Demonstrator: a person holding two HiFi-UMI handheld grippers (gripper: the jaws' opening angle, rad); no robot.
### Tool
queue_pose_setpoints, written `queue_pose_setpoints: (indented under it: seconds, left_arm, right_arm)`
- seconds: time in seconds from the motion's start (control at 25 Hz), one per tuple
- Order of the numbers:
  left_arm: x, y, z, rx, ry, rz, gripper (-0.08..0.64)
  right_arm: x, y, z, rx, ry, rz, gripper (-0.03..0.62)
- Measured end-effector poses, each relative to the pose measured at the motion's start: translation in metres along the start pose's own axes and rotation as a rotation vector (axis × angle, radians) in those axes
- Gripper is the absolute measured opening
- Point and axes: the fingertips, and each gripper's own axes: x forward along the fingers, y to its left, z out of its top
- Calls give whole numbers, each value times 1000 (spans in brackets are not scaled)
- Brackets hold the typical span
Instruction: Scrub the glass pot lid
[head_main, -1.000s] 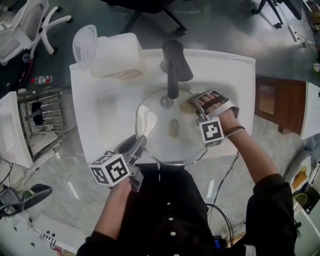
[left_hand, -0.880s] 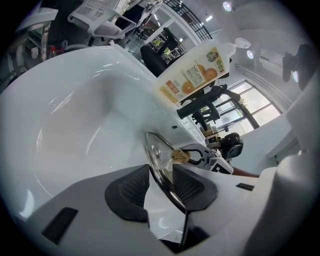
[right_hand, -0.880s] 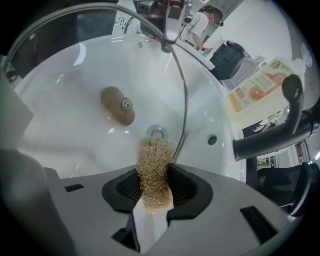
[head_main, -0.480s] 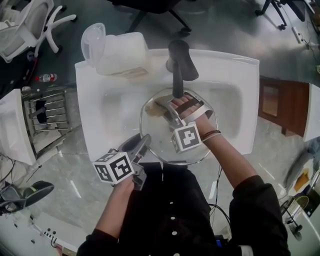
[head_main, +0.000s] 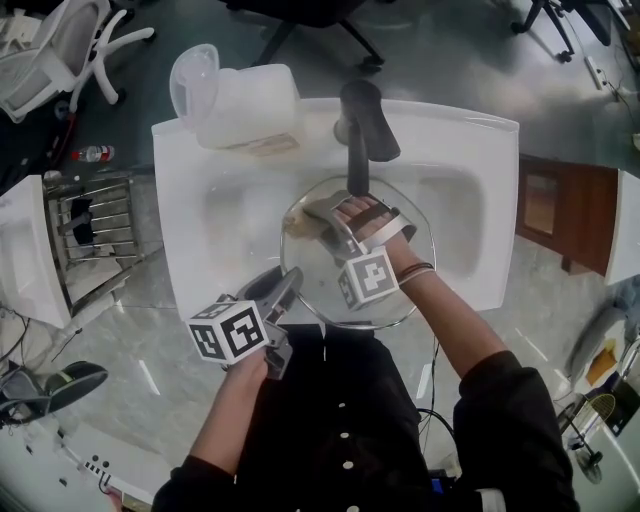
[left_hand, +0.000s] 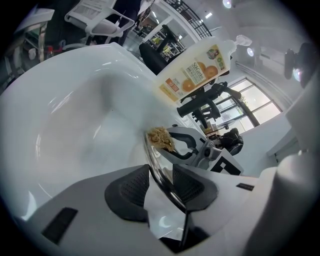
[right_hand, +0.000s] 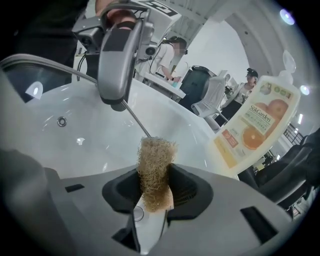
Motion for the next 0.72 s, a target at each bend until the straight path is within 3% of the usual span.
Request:
queue_pose_setpoints:
  seconds: [0.44,0.72]
  left_arm:
    - [-1,0,0,-4,-1,8,166]
    - [-1,0,0,-10,1,9,166]
  right_arm:
    - [-29,30,-33,-202,8,123,146]
    - [-64,46,-69,-269,38,218,146]
